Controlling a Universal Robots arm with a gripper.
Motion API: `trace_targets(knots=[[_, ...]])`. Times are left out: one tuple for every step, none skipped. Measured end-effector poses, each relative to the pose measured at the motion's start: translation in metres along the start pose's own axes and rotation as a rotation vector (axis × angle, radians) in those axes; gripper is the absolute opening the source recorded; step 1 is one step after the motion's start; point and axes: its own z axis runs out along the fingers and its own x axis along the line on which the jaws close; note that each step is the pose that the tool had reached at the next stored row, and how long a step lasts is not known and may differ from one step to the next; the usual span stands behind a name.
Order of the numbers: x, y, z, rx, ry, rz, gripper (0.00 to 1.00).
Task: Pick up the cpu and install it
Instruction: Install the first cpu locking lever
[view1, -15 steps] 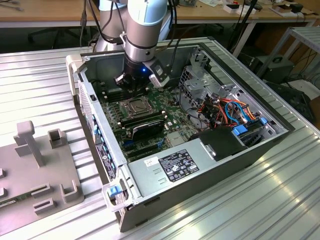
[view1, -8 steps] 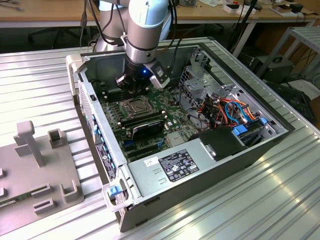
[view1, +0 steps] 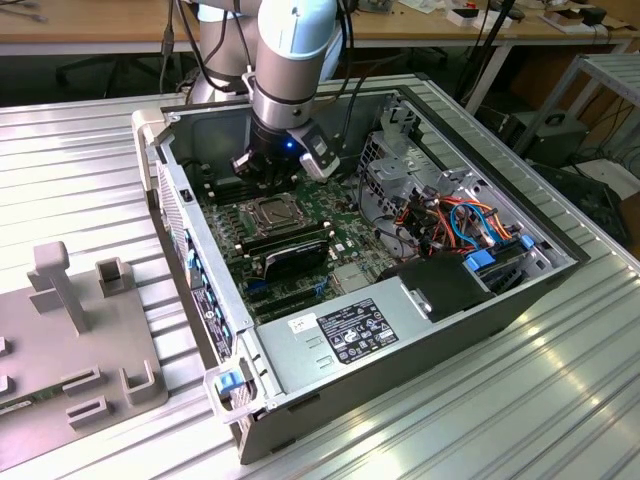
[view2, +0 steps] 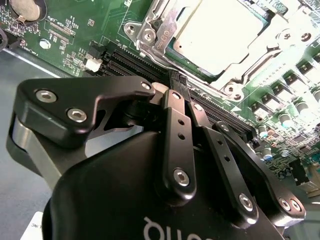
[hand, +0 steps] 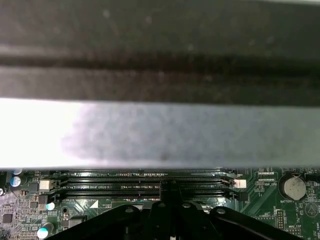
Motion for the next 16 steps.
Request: trace_targets(knots=[[0.0, -0.0001, 0.0005, -0.0005, 0.0, 0.0, 0.11], [0.0, -0.0001, 0.0007, -0.0007, 0.0, 0.0, 0.11], [0.0, -0.0001, 0.0009, -0.001, -0.0001, 0.0, 0.11], [0.0, -0.0001, 0.001, -0.0013, -0.0002, 0.0, 0.11], [0.0, -0.0001, 0.001, -0.0013, -0.0001, 0.0, 0.11], [0.0, -0.0001, 0.0011, -0.0014, -0.0001, 0.0, 0.11], [0.0001, -0.0002, 0.0011, -0.0015, -0.0001, 0.0, 0.11], [0.0, -0.0001, 0.0011, -0.0015, -0.0002, 0.0, 0.11], [0.0, -0.0001, 0.0011, -0.0015, -0.0001, 0.0, 0.11], [0.0, -0.0001, 0.0012, -0.0015, -0.0001, 0.0, 0.11], [0.0001, -0.0002, 0.0014, -0.0016, -0.0002, 0.0, 0.11], [0.0001, -0.0002, 0.0016, -0.0017, -0.0002, 0.0, 0.11], [0.0001, -0.0003, 0.0019, -0.0019, -0.0001, 0.0, 0.11], [0.0001, -0.0003, 0.0021, -0.0021, 0.0, 0.0, 0.11], [0.0002, -0.0004, 0.0021, -0.0021, 0.0, 0.0, 0.11], [0.0002, -0.0004, 0.0021, -0.0023, 0.0, 0.0, 0.11]])
